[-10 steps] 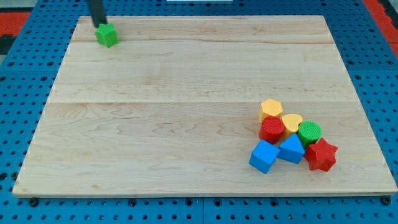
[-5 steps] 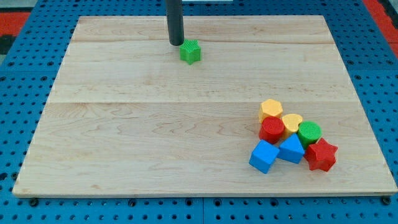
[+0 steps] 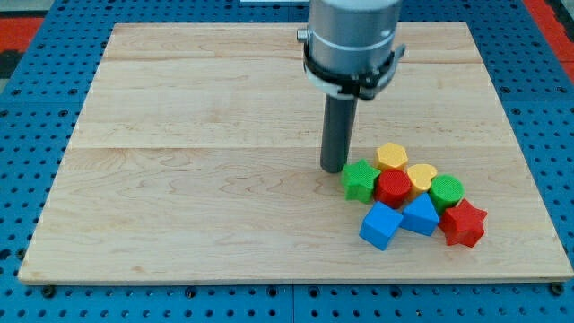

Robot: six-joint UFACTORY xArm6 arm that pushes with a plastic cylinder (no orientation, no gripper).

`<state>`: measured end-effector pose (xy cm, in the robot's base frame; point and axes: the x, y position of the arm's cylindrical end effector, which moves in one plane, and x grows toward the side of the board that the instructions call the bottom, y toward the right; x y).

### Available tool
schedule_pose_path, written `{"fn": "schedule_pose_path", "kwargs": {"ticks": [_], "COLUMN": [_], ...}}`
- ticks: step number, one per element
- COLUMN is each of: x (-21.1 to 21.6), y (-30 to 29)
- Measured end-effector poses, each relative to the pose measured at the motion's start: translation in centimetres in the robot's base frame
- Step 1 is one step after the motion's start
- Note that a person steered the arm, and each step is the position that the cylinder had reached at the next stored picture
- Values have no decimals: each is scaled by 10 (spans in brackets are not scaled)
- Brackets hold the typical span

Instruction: Push the green star to the group of blocks

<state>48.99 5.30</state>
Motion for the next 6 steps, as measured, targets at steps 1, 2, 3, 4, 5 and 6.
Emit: {"fn": "schedule_pose_path", "kwargs": {"ticks": [1,2,3,4,5,6], "x": [15,21,21,23,30,30], "y": [-7,-12,-17,-13,19,-21]}}
